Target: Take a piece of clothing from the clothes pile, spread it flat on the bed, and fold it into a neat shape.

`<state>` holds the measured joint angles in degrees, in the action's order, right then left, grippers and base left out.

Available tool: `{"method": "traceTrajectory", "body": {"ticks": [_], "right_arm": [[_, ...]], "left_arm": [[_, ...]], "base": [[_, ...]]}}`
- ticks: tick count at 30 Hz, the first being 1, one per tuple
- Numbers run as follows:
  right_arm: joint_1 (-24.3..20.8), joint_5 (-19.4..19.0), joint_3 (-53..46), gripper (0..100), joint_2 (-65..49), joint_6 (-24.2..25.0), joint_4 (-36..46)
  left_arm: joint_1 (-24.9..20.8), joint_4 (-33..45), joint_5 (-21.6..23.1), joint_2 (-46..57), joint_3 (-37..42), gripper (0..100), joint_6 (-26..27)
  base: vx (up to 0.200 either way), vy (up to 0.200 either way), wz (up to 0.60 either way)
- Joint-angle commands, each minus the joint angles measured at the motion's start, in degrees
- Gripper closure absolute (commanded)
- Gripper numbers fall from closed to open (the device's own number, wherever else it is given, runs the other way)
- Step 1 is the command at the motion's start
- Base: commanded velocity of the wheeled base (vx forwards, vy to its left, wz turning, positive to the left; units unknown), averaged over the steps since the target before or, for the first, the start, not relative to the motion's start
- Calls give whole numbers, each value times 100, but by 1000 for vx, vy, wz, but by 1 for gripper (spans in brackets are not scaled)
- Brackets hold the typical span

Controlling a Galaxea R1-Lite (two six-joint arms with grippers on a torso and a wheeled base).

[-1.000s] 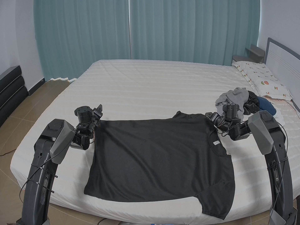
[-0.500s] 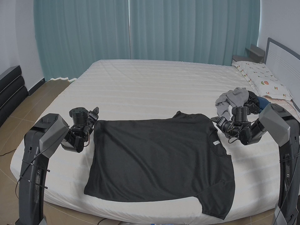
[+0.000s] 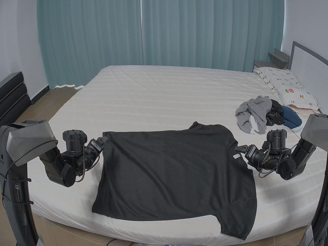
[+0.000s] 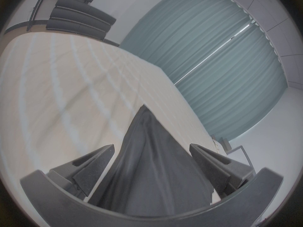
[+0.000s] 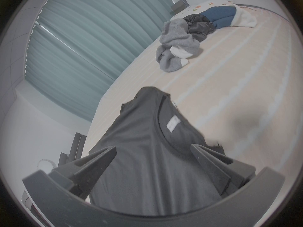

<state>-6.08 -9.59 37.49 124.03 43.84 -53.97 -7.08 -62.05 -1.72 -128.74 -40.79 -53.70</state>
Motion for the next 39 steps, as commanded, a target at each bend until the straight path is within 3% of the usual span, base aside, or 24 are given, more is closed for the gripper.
{"method": "traceTrajectory", "body": {"ticks": [1,11,17,23,32,39], "right_arm": [[-227,-86,-1516,0,-792,213,-641],[-191,-500,-2096,0,-687,626,-1169],[-191,-535,-2149,0,-643,661,-1265],[-227,-535,-2184,0,-652,661,-1274],[-235,-526,-2193,0,-669,652,-1274],[-235,-526,-2228,0,-722,644,-1292]], "left_arm": [[-364,-492,207,1290,1750,0,-404],[-584,-940,225,1211,2462,0,-545],[-575,-976,225,1115,2471,0,-607],[-540,-976,594,1132,2462,0,-923],[-566,-976,567,1132,2471,0,-914],[-505,-940,541,1115,2585,0,-835]], "base": [[-200,0,0],[-200,0,0],[0,0,0],[0,0,0],[0,-178,0],[0,0,0]]}}
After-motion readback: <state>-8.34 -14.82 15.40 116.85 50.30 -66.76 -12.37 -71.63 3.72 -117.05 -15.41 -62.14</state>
